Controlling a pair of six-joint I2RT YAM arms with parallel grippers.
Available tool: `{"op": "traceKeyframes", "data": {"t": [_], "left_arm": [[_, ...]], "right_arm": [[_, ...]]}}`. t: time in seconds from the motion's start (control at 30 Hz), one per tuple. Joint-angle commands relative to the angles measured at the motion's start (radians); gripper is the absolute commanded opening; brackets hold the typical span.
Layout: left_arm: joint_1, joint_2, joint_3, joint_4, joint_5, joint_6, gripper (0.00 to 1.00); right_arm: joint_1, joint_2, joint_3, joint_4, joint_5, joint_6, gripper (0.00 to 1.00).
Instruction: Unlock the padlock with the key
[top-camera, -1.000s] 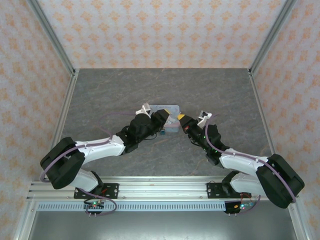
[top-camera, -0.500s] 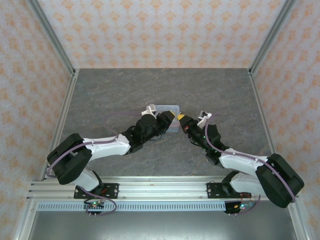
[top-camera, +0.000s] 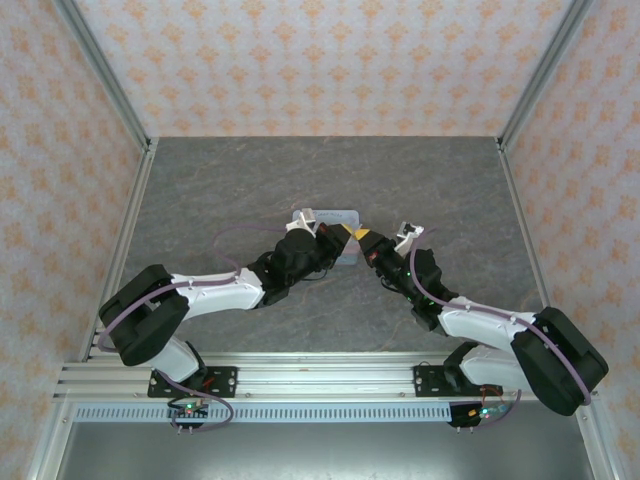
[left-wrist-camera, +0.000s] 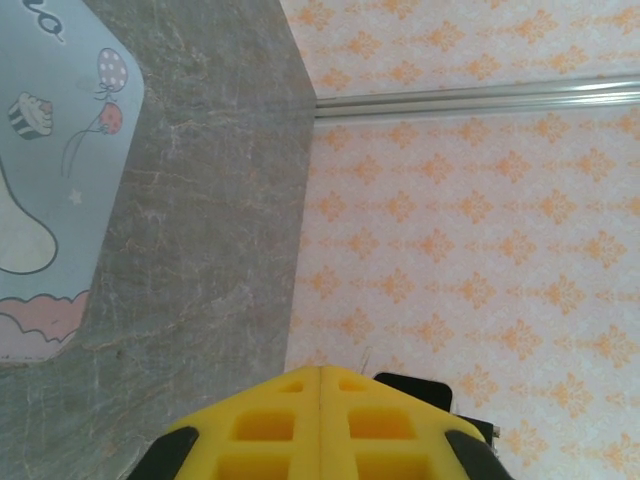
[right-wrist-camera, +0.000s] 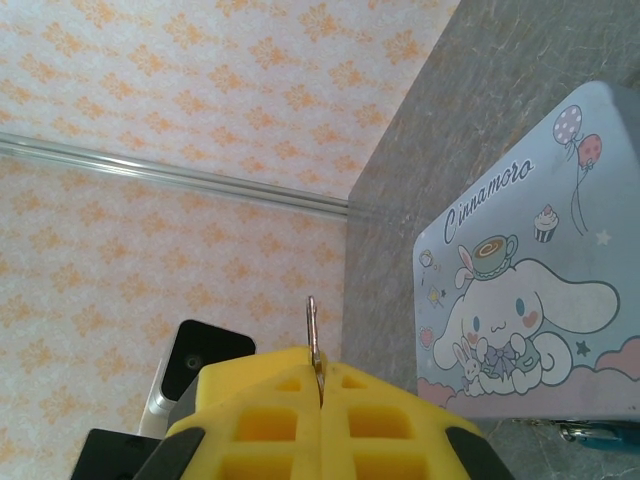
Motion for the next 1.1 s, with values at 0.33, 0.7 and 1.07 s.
{"op": "traceKeyframes", "data": {"t": [0.33, 0.7, 1.07], "left_arm": [[0.043, -0.081, 0.016, -0.101, 0.024, 0.155, 0.0], [0.158, -0.126, 0.048, -0.131, 0.343, 0.395, 0.0], [0.164, -0.094, 0.037, -0.046, 0.409, 0.363, 0.0]], "right_arm": [[-0.081, -0.354, -0.108, -0.314, -0.075, -0.017, 0.56], [-0.199, -0.397, -0.057, -0.372, -0.348, -0.125, 0.5], [-0.196, -0.13, 0.053, -0.077, -0.427, -0.045, 0.4]]}}
